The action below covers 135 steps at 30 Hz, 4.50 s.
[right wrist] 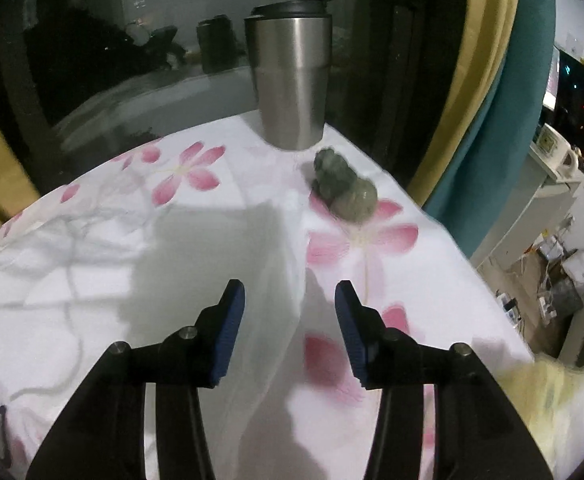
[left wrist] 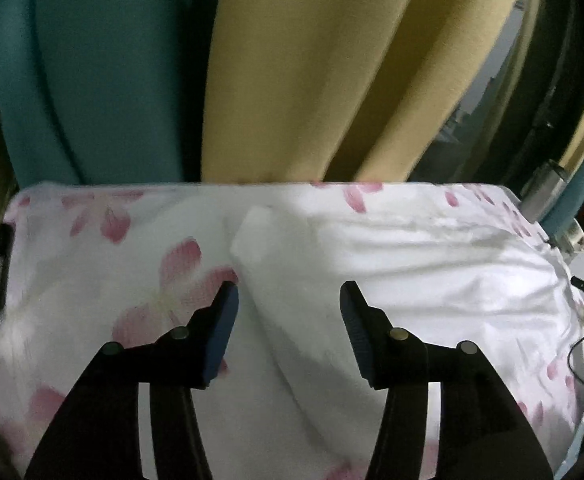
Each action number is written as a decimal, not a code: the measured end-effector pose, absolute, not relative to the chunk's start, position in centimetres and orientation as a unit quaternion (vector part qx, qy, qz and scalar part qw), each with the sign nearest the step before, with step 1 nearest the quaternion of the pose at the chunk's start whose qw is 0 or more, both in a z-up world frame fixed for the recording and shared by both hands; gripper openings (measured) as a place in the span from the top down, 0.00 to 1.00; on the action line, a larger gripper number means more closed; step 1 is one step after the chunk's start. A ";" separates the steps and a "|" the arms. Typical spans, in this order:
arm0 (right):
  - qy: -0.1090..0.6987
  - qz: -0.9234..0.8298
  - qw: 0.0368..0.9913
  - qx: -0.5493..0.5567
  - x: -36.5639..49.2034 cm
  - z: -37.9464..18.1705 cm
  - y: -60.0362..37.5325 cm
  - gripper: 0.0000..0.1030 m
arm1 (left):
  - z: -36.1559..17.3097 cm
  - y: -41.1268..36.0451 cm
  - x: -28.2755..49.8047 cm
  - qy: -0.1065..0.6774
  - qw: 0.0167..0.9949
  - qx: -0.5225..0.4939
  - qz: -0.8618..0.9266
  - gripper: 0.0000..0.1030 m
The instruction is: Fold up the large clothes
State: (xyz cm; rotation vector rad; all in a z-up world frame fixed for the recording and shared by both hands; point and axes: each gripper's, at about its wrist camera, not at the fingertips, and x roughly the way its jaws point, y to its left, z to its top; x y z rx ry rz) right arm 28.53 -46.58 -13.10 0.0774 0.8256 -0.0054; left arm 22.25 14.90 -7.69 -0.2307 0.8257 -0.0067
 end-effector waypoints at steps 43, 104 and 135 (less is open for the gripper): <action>0.416 0.046 0.908 0.033 12.1 -16.3 -43.7 0.95 | -11.0 10.0 7.5 0.448 0.888 -0.077 -0.071 0.97; 0.403 0.178 0.895 -0.064 30.2 -12.0 -31.2 0.68 | -9.7 -3.0 26.0 0.425 0.891 0.002 -0.158 0.54; 0.409 0.136 0.901 -0.044 24.5 -13.7 -32.5 0.40 | -9.5 -4.2 18.8 0.410 0.899 -0.008 -0.152 0.54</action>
